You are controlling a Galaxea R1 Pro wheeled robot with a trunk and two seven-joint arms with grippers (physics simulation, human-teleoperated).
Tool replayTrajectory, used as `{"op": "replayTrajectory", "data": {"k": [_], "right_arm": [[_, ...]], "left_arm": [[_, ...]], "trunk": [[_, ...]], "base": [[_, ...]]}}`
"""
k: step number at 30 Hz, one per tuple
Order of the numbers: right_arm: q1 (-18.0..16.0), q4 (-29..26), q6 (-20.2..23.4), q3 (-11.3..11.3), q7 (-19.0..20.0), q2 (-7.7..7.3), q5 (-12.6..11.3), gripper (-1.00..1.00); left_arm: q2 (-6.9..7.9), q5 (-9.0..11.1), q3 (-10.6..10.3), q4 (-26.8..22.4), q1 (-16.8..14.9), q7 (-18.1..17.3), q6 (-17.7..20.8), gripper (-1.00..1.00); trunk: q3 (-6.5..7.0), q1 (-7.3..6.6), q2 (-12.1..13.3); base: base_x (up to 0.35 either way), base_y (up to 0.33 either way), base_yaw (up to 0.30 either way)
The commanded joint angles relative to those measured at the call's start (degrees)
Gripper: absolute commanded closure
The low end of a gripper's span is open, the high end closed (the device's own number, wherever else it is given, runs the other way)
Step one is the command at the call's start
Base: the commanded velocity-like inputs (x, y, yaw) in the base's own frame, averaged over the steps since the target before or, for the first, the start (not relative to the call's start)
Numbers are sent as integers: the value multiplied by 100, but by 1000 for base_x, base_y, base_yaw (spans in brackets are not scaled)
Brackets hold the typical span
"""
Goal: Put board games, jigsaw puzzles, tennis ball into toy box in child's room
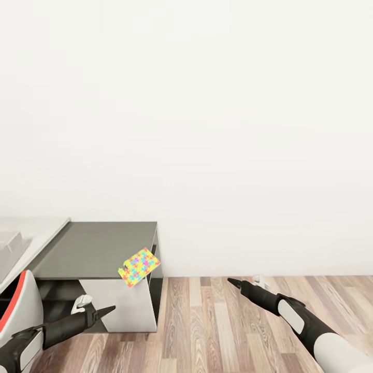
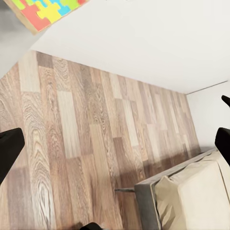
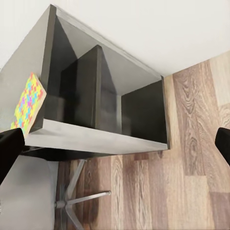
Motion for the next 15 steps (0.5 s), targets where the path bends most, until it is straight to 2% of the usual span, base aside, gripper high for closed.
{"op": "replayTrajectory", "data": {"k": [1,15], "right_arm": [[-6,-3,28,25,1,-4,-53,-100],[-6,-3,34,25,1,-16,-61,-100]], "left_arm": [[1,18,6,0,-4,-18,60,-100],[2,15,6,0,-4,-18,60,-100]], "trunk": [[-3,4,-12],[106,4,-12]], "base": [[0,0,0],[0,0,0]]}}
